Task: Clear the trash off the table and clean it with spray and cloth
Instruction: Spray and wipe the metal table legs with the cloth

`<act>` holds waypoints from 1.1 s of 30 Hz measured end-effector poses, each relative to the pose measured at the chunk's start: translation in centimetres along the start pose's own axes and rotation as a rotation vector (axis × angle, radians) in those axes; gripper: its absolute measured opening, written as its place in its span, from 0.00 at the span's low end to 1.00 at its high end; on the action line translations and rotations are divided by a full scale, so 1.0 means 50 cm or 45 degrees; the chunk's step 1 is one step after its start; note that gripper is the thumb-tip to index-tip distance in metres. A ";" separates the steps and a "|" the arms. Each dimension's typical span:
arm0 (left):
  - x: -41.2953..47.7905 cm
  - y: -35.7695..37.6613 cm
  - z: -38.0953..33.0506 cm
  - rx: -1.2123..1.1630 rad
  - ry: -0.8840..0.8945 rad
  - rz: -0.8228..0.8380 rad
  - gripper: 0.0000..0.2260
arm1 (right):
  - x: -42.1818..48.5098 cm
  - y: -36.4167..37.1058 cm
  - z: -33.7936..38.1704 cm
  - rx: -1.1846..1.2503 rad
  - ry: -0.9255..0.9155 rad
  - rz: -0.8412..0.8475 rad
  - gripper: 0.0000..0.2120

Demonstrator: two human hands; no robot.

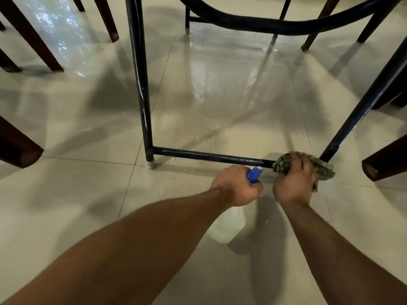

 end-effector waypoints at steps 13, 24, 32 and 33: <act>-0.046 -0.110 0.065 0.048 0.044 -0.061 0.15 | -0.045 0.061 0.050 -0.338 -0.228 0.244 0.34; -0.055 -0.140 0.099 0.148 0.011 0.014 0.14 | -0.016 0.024 0.035 -0.581 -0.202 0.067 0.26; -0.050 -0.145 0.091 0.090 0.063 -0.038 0.12 | -0.017 0.069 0.091 -0.538 -0.495 0.359 0.30; -0.052 -0.144 0.092 0.085 0.072 -0.043 0.13 | -0.001 0.050 0.070 -0.516 -0.354 0.309 0.28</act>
Point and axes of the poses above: each hand's wrist, its own x-axis towards the middle knuckle, its own y-axis out of the palm, z = x × y, the point moved 8 cm from there along x, towards the middle knuckle, and after that the axes turned 10 degrees about y, right-handed, at the moved point
